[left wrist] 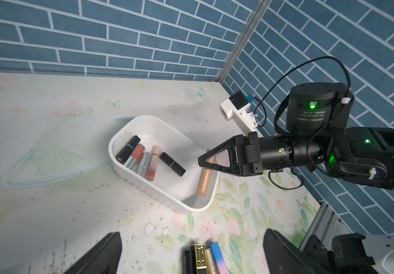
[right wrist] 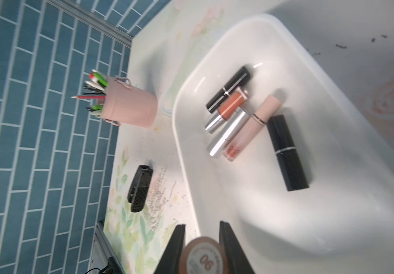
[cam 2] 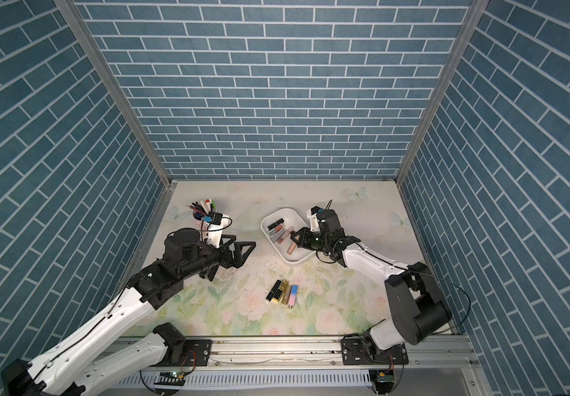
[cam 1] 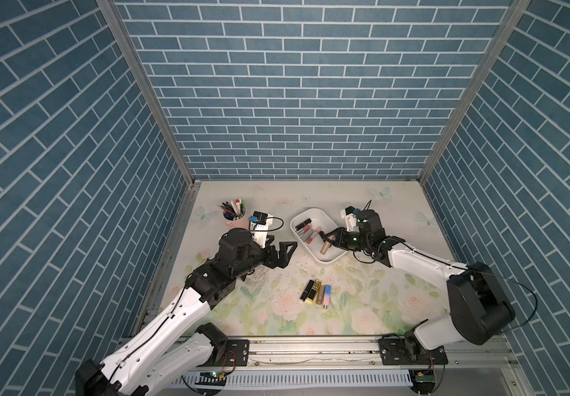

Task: Put the lipstick into the storage box
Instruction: Place the lipstick in the storage box.

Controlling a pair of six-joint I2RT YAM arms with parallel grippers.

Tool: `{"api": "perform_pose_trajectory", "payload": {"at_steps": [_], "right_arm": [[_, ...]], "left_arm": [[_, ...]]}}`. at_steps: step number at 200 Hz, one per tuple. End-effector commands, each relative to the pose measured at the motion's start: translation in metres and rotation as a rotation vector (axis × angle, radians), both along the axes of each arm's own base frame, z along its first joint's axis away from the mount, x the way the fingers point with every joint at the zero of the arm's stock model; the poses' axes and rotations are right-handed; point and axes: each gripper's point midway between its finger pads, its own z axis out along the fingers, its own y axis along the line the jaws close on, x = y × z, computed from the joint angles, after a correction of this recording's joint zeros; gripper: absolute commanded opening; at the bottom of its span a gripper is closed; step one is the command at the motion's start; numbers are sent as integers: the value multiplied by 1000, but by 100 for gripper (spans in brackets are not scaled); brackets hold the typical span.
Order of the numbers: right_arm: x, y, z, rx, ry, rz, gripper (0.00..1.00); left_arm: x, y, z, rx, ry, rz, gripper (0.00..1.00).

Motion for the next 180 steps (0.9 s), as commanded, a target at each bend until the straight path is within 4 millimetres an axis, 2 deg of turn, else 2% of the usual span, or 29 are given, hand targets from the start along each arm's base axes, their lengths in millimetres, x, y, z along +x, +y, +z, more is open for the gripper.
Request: {"api": "perform_pose_trajectory", "payload": {"at_steps": [1, 58, 88, 113, 139, 180], "right_arm": [[17, 3, -5, -52, -49, -5, 9], [31, 7, -41, -107, -14, -10, 10], [34, 12, -50, -106, 1, 6, 13], [37, 16, -53, -103, 8, 18, 19], [38, 18, -56, -101, 15, 23, 31], [40, 19, -56, -100, 18, 22, 43]], "left_arm": [[0, 11, -14, 49, 20, 32, 99], [-4, 16, -18, 56, 27, 41, 100], [-3, 17, -23, 67, 37, 44, 100], [-3, 18, -27, 72, 42, 48, 100], [-2, 19, -29, 72, 46, 49, 99], [-2, 19, -30, 73, 52, 45, 100]]}}
